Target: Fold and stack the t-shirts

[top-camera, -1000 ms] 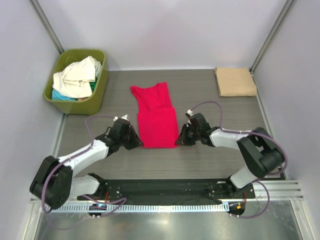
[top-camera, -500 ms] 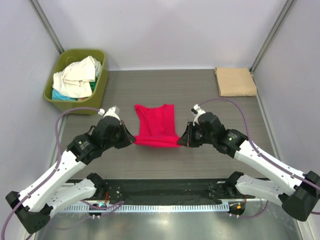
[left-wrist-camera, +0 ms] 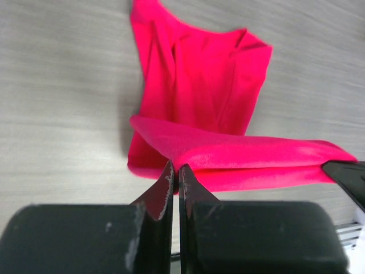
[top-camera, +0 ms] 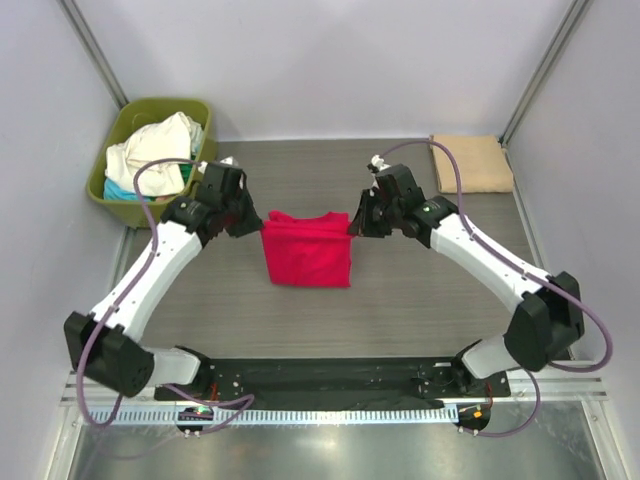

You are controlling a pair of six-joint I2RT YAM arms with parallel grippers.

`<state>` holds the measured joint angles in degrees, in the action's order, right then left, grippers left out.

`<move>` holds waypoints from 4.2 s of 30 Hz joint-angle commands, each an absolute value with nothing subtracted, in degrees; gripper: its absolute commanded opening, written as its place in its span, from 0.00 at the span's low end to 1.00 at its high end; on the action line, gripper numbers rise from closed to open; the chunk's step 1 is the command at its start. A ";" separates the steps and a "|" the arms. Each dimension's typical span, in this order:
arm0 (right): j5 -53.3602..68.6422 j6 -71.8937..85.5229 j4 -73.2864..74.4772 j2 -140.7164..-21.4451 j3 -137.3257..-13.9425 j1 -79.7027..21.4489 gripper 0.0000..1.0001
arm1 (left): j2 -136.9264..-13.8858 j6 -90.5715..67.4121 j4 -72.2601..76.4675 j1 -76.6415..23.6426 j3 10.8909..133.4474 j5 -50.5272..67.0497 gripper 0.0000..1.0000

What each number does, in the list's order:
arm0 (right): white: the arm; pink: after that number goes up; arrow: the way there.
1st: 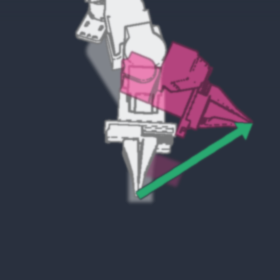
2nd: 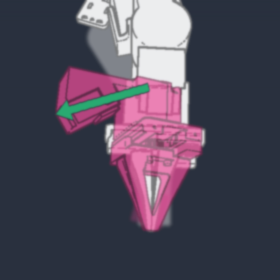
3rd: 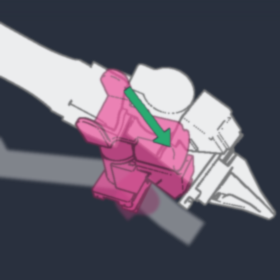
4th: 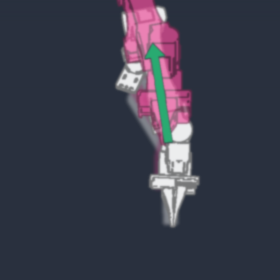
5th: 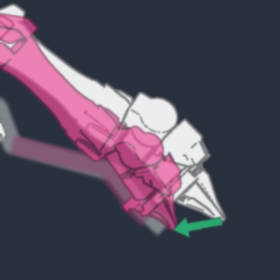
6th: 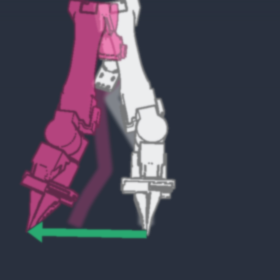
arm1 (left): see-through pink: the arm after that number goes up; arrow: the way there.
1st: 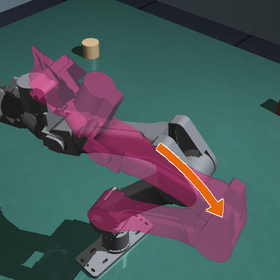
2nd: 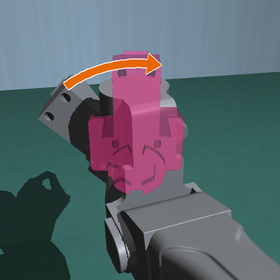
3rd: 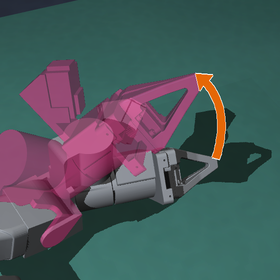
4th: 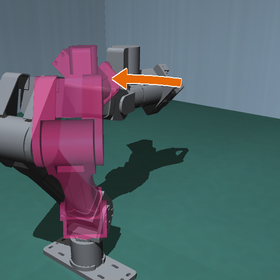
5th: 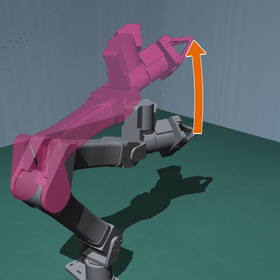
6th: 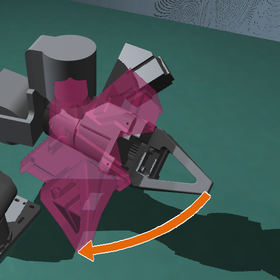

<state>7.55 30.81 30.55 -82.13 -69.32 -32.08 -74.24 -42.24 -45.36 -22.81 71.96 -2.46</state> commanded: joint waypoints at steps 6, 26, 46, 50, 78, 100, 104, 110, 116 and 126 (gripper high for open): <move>5.53 23.64 33.22 -94.56 -79.62 -25.23 0.01 | -91.21 -35.86 -42.80 -15.48 85.86 -0.35 0.00; 14.76 23.12 32.17 -121.90 -102.65 -19.43 0.10 | -126.90 -32.43 -50.62 -8.62 117.67 2.90 0.00; 24.24 26.28 6.00 -91.86 -53.28 -20.30 0.68 | -87.82 -42.27 -27.79 -14.94 62.25 -0.27 0.61; 26.80 25.76 0.35 -91.23 -48.26 -23.28 0.64 | -85.08 -41.22 -20.23 -15.64 52.58 3.86 0.60; 24.69 21.53 -5.36 -106.08 -55.90 -27.51 0.10 | -94.83 -42.19 -1.58 -17.67 42.10 10.19 0.00; 17.04 21.00 -0.35 -92.37 -48.25 -26.10 0.01 | -82.70 -39.11 -19.68 -16.61 47.02 -3.62 0.01; 18.54 20.92 2.37 -93.08 -47.46 -28.30 0.58 | -81.31 -40.43 -22.58 -16.70 46.76 -0.36 0.52; 17.22 23.29 2.81 -88.86 -50.17 -27.08 1.00 | -69.89 -39.39 -36.28 -16.70 53.69 2.37 0.78; 21.08 23.99 2.03 -96.47 -61.67 -22.69 1.00 | -63.73 -29.38 -52.63 -16.79 65.47 -2.36 0.87; 27.85 25.13 0.26 -122.75 -82.61 -17.75 1.00 | -54.58 -27.07 -48.08 -16.70 58.01 -11.78 0.88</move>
<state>23.40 24.05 0.75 -117.64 -78.41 -18.39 -55.20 -29.06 -48.73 -16.80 58.11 -9.15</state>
